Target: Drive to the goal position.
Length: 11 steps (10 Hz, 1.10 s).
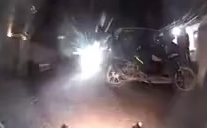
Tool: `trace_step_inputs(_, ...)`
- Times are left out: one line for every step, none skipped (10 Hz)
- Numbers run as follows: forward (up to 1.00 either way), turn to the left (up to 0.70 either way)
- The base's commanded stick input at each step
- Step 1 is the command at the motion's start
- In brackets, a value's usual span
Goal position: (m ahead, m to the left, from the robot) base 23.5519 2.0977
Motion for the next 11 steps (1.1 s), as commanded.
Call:
trace_step_inputs(0.00, 0.00)
trace_step_inputs(0.00, 0.00)
trace_step_inputs(0.00, 0.00)
trace_step_inputs(0.00, 0.00)
trace_step_inputs(0.00, 0.00)
trace_step_inputs(0.00, 0.00)
trace_step_inputs(0.00, 0.00)
trace_step_inputs(0.01, 0.00)
trace_step_inputs(0.18, 0.00)
trace_step_inputs(0.52, 0.00)
trace_step_inputs(0.60, 0.00)
